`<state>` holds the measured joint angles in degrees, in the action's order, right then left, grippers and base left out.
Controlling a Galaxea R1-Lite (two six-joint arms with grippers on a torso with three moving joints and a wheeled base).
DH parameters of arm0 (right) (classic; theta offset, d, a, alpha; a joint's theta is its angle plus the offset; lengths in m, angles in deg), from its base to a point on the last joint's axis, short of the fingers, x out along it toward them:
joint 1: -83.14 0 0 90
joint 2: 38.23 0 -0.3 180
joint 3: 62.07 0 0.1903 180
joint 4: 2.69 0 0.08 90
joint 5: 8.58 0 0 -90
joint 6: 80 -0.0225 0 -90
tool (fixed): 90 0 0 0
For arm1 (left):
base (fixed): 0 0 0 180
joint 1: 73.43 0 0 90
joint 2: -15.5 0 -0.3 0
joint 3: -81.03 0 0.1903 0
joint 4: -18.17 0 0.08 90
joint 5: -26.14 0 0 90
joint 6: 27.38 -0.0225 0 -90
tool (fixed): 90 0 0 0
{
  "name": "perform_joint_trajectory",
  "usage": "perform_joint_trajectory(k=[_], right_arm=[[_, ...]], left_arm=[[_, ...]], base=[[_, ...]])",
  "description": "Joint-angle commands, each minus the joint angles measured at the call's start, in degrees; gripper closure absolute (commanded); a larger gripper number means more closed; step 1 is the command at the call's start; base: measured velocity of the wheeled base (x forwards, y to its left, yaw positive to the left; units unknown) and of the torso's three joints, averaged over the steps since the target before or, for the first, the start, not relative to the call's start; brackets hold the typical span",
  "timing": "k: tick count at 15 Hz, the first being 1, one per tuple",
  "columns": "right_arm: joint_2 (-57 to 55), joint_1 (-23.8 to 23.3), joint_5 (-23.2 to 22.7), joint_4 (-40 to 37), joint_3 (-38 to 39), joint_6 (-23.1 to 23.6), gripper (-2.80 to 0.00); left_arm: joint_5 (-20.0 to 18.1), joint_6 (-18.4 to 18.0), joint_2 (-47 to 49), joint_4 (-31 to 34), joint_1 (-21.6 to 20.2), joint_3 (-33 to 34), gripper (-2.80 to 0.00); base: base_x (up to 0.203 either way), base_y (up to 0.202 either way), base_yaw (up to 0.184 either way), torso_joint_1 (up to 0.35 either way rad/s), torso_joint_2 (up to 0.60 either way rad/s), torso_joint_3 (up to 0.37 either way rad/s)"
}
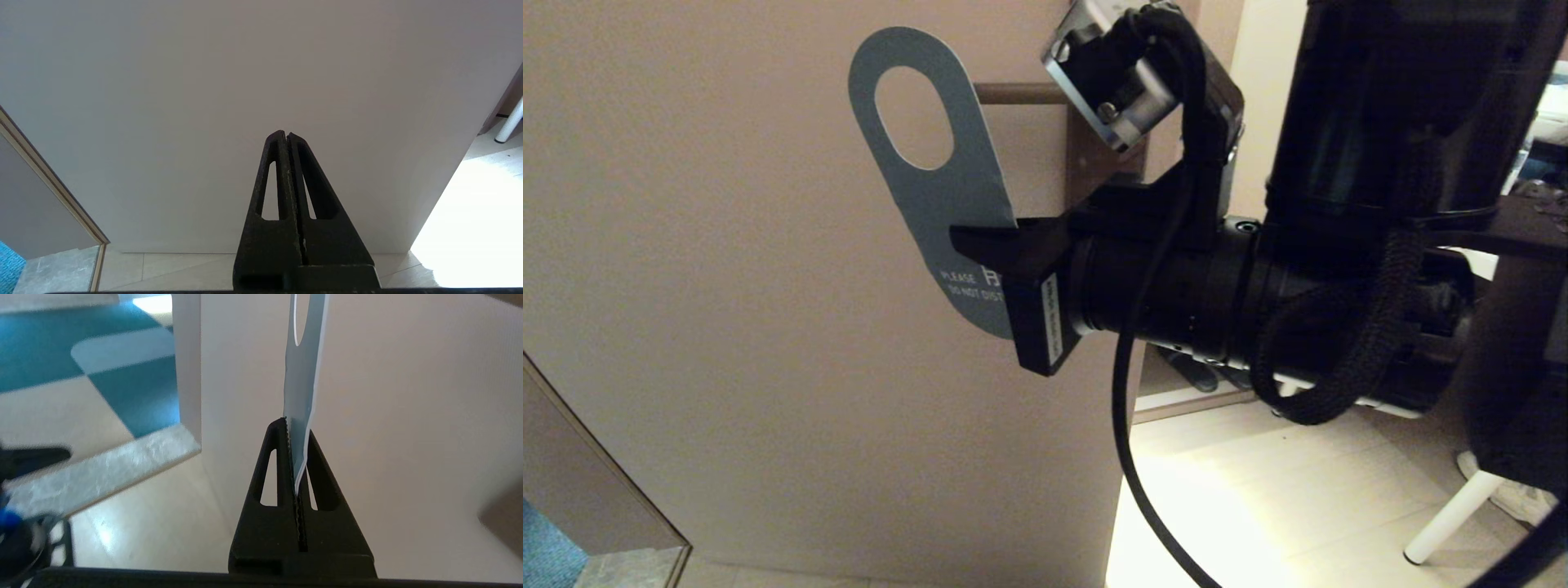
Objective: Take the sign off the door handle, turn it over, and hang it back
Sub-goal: Hand it to the other hand
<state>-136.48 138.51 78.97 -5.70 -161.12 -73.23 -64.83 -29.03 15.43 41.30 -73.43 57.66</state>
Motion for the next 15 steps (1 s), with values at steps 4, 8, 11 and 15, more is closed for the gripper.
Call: perform_joint_trajectory(k=[4,8,11,15], right_arm=[[4.27,-0.26,0.34,-2.70,2.38,-0.01,0.00],[4.73,-0.26,0.60,-4.54,2.82,0.08,0.00],[5.40,-0.23,0.61,-4.38,4.09,0.08,0.00],[9.28,-0.09,0.68,-4.33,9.07,0.09,0.00]], left_arm=[[0.00,-0.02,0.07,-0.02,0.00,0.00,0.00],[0.00,-0.02,0.07,-0.02,0.00,0.00,0.00],[0.00,-0.02,0.07,-0.02,0.00,0.00,0.00],[0.00,-0.02,0.07,-0.02,0.00,0.00,0.00]], base=[[0.000,0.000,0.000,0.000,0.00,0.000],[0.000,0.000,0.000,0.000,0.00,0.000],[0.000,0.000,0.000,0.000,0.00,0.000],[0.000,0.000,0.000,0.000,0.00,0.000]])
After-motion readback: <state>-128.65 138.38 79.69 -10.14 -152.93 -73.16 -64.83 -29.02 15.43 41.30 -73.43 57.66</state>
